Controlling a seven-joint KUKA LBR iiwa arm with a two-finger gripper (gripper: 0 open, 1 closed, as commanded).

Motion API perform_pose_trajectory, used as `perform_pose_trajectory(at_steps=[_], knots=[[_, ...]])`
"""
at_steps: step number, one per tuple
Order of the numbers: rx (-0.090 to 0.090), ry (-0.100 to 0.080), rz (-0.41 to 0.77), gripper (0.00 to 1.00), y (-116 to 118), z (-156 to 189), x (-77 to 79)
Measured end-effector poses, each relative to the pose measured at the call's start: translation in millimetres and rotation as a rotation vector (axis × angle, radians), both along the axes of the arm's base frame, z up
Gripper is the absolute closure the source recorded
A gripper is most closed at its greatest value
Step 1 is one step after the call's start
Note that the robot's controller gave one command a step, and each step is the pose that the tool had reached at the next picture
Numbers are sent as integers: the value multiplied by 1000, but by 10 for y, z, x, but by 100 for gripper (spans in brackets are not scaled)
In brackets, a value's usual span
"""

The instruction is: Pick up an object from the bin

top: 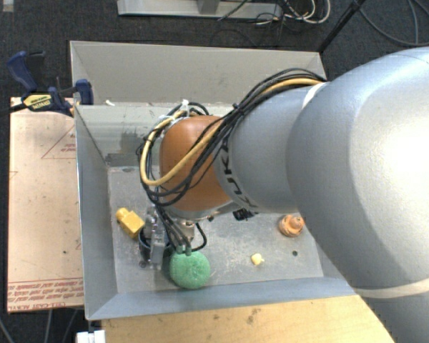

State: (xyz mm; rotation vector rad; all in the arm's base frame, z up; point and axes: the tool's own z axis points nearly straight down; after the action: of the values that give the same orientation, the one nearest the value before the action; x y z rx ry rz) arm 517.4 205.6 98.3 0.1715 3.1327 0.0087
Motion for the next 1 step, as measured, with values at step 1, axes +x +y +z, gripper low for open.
perform_pose_trajectory(at_steps=[1], knots=[[-7, 10, -7, 100, 17, 567, -121]])
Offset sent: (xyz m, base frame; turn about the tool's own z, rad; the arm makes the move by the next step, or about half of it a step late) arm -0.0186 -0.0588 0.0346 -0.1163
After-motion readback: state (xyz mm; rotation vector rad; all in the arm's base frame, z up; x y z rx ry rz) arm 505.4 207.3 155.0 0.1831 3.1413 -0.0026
